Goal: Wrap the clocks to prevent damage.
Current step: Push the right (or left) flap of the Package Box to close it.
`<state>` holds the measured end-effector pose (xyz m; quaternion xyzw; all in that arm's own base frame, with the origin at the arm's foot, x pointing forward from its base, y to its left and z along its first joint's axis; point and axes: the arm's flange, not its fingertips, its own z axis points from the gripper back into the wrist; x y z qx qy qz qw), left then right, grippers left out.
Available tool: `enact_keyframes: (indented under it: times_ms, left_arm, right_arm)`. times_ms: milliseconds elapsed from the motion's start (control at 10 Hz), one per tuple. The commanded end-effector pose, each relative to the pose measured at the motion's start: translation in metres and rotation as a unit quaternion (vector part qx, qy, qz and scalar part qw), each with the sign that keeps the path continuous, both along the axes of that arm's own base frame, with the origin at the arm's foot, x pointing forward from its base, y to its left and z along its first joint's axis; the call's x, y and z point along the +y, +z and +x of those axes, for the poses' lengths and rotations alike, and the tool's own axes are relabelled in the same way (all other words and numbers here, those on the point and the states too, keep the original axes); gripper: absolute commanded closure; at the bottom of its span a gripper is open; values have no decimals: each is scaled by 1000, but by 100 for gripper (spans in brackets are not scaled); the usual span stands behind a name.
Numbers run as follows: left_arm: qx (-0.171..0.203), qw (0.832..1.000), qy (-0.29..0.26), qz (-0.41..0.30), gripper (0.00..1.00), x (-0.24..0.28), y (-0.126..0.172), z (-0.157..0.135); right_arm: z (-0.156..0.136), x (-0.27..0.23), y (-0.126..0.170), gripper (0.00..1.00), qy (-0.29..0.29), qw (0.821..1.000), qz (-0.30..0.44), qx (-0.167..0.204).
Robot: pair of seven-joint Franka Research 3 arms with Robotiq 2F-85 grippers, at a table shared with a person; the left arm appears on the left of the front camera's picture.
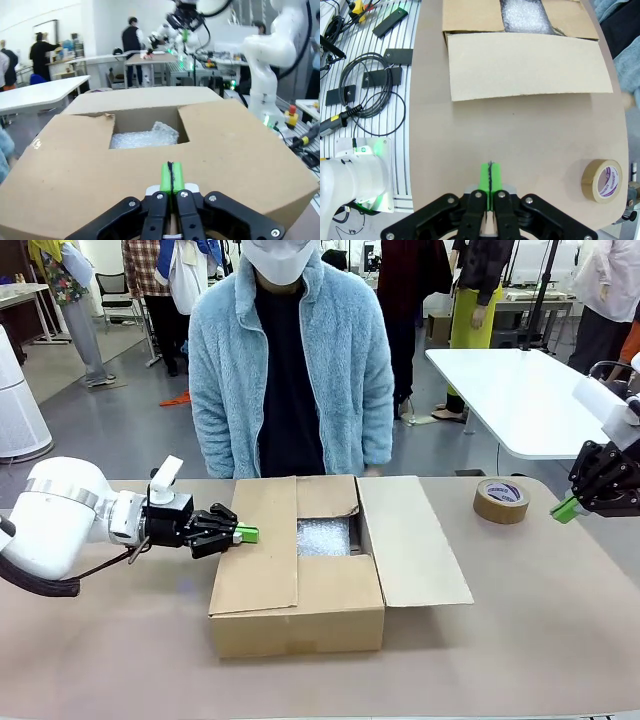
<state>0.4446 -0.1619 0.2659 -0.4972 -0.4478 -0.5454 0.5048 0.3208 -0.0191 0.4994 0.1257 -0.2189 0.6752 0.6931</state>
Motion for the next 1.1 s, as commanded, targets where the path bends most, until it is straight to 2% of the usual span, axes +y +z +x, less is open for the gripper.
enact_keyframes:
  times_ms: [0, 100, 1000]
  left_arm:
    - [-37, 998, -42, 15, 100, -2, -11, -11]
    - [0, 1000, 0, 0, 100, 0, 0, 0]
    - [0, 1000, 0, 0, 100, 0, 0, 0]
  right_arm:
    - [2, 0, -1, 99, 10, 1000, 18, -1]
    - [2, 0, -1, 99, 10, 1000, 18, -1]
    - [2, 0, -1, 99, 10, 1000, 18, -1]
